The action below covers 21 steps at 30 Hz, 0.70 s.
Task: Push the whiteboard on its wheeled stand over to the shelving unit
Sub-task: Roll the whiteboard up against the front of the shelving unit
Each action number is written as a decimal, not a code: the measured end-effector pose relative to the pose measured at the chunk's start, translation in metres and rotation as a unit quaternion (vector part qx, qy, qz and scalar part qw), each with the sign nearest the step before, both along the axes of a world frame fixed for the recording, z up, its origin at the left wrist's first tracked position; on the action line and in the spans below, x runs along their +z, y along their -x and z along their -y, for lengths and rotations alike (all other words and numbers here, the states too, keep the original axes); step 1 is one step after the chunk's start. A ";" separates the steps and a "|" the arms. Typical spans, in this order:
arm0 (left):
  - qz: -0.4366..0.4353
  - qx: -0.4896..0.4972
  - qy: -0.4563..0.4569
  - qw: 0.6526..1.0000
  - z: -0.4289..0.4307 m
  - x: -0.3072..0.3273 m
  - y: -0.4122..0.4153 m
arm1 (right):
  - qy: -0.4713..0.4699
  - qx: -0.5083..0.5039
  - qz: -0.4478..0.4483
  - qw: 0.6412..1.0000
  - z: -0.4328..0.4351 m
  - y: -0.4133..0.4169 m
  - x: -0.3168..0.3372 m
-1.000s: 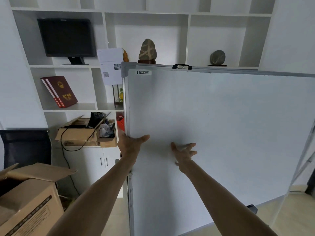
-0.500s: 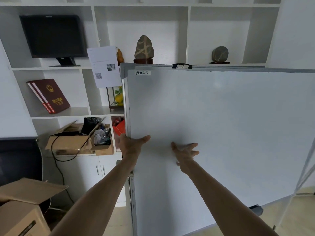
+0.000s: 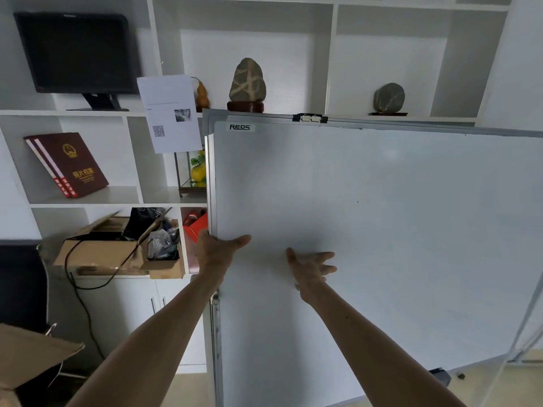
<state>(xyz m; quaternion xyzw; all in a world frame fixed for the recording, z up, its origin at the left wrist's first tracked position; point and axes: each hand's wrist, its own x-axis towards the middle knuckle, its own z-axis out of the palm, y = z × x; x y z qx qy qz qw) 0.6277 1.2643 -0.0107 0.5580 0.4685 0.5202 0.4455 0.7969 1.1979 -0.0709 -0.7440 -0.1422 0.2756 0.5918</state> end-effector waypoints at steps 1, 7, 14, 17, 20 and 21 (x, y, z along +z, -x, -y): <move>-0.001 0.000 0.001 1.000 -0.007 -0.001 -0.004 | -0.003 0.002 0.000 1.000 -0.005 -0.004 0.000; -0.005 -0.019 0.003 1.000 -0.044 0.000 -0.025 | 0.002 -0.006 0.008 1.000 -0.041 -0.025 0.001; -0.020 -0.044 -0.006 0.999 -0.103 -0.008 -0.050 | 0.013 -0.033 0.002 0.999 -0.080 -0.044 0.008; -0.013 -0.050 -0.011 0.999 -0.125 -0.008 -0.062 | 0.001 -0.057 0.007 0.998 -0.102 -0.053 0.010; -0.017 -0.041 -0.014 0.999 -0.141 -0.005 -0.074 | 0.012 -0.078 0.003 0.997 -0.118 -0.060 0.013; -0.016 -0.039 -0.017 0.999 -0.146 -0.005 -0.077 | 0.011 -0.081 0.006 0.997 -0.122 -0.062 0.014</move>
